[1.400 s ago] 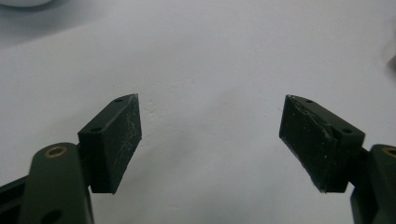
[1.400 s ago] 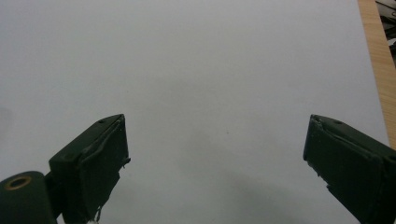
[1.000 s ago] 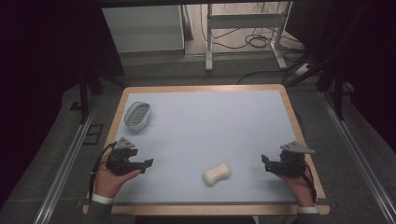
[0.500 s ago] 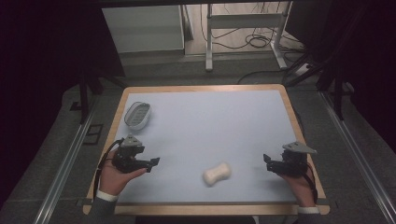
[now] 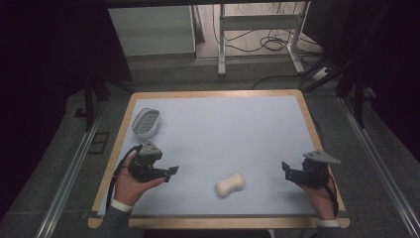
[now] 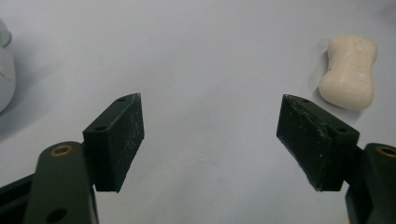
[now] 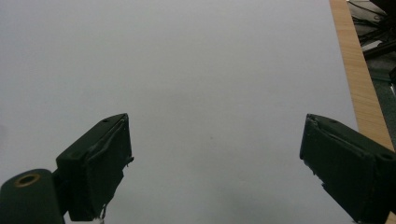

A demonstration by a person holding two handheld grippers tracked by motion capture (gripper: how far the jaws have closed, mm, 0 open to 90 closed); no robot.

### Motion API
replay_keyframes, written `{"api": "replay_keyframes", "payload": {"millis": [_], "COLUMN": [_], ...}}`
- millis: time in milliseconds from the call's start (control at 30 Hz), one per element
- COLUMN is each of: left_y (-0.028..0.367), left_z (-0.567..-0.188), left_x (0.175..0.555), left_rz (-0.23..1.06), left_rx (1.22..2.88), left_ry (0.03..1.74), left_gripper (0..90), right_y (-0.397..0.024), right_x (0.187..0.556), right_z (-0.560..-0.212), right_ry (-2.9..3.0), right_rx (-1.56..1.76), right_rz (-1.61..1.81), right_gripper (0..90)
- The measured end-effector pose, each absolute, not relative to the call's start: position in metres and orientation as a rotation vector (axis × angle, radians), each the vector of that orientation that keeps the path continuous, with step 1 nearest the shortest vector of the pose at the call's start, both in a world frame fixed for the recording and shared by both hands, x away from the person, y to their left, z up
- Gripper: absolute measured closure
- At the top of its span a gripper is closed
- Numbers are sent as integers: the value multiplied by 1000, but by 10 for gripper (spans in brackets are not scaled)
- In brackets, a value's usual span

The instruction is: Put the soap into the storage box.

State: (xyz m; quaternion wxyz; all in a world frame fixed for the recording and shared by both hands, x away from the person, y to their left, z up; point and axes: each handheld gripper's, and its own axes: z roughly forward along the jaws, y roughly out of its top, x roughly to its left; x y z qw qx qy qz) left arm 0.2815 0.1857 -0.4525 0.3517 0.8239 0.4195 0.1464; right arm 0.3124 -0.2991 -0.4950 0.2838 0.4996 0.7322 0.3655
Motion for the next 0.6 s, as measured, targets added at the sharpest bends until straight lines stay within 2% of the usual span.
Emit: {"api": "replay_keyframes", "payload": {"millis": [600], "left_y": [148], "left_z": [-450], "left_x": [291], "left_rz": [336], "left_rx": [2211], "left_ry": [1010], "left_gripper": [221], "right_y": [-298], "right_x": [313], "right_z": [-496], "right_ry": [1987], "right_rx": [1319], "right_rz": [984], "right_gripper": [89]}}
